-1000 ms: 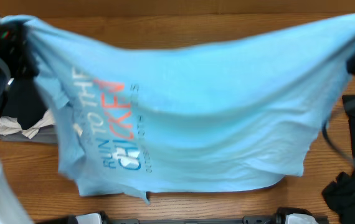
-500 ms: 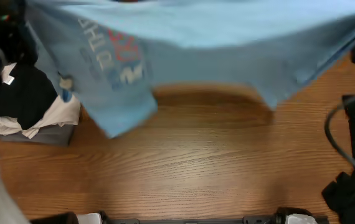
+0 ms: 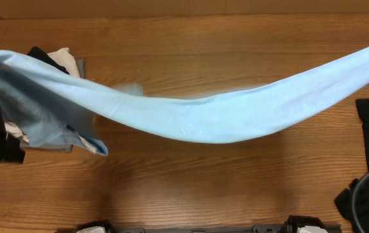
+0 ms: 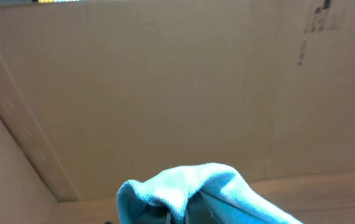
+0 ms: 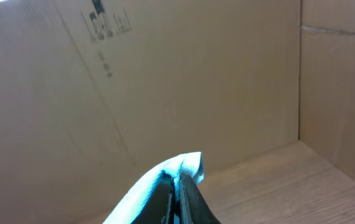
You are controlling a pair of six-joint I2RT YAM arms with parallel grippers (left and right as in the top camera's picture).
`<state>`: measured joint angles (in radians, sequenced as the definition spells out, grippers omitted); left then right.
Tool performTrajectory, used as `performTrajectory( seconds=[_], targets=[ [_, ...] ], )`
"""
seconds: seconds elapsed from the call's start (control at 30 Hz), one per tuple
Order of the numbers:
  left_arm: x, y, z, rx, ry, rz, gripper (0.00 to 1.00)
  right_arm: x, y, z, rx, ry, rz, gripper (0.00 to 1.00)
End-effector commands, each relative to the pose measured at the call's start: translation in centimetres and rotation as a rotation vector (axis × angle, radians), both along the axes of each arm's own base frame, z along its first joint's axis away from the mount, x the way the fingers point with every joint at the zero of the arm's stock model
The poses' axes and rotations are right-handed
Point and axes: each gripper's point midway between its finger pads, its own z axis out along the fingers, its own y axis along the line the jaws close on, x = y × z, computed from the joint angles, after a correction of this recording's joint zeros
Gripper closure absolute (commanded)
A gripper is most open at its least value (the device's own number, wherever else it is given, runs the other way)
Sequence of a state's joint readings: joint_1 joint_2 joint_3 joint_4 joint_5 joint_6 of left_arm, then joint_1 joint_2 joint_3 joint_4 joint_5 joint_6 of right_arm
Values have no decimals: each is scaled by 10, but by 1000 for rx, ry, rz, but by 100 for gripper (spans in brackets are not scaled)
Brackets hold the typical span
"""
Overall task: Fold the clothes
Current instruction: 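Swing the held T-shirt up and forward with both grippers to flatten it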
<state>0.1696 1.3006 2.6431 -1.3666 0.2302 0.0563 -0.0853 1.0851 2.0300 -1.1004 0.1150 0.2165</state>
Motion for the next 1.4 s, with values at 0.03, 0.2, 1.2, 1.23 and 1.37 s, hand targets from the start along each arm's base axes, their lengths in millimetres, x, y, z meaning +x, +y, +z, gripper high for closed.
performTrajectory(
  seconds=[0.03, 0.2, 1.2, 1.23, 1.37],
  targets=[
    [8, 9, -3, 15, 14, 44, 96, 1, 0, 4, 5, -12, 1, 96],
    [40, 16, -21, 3, 98, 53, 96, 17, -1, -3, 22, 16, 3, 96],
    [-5, 4, 64, 8, -264, 28, 96, 10, 2, 51, -33, -198, 20, 96],
    [-10, 8, 64, 5, -268, 56, 96, 8, 2, 51, -33, -198, 21, 96],
    [-28, 24, 66, -6, -285, 159, 96, 1, 5, 44, -29, -174, 35, 96]
  ],
)
